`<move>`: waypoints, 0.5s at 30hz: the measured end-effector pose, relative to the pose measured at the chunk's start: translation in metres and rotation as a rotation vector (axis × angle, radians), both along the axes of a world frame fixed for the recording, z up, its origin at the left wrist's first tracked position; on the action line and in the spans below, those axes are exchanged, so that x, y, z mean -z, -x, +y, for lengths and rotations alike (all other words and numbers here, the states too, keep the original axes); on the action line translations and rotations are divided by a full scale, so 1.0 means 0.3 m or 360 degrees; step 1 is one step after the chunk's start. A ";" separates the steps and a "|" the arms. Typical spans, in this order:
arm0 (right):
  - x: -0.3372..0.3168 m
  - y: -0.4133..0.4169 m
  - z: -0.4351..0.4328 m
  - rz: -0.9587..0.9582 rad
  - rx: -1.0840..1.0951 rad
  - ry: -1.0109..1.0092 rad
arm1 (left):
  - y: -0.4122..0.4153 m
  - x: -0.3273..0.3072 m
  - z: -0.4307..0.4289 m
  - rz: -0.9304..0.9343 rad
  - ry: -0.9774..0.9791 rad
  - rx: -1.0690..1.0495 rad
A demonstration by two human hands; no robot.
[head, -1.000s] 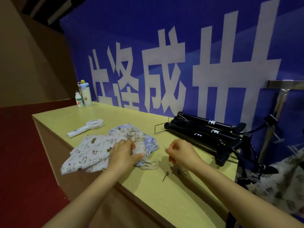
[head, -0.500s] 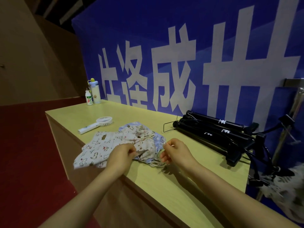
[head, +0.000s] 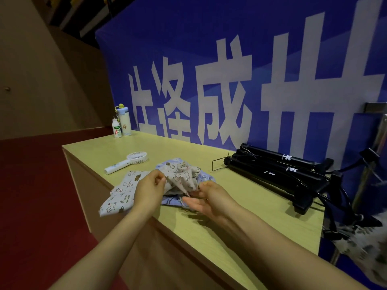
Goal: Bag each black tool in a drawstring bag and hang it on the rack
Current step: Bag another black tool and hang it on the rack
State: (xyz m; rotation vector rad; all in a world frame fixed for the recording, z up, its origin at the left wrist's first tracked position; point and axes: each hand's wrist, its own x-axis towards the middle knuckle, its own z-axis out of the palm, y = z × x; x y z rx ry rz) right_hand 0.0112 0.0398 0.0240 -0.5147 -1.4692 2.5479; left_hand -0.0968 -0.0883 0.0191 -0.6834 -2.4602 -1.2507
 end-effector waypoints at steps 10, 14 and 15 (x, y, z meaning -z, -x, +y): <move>-0.024 0.038 0.021 -0.0310 0.0108 0.0125 | -0.040 -0.013 0.031 -0.0314 0.0043 0.0102; -0.008 0.018 0.037 -0.0410 0.0055 -0.0335 | -0.050 -0.071 0.114 -0.0207 -0.0120 0.0141; -0.005 0.010 0.055 -0.0412 0.0068 -0.0427 | -0.041 -0.079 0.147 -0.0175 -0.0067 0.0155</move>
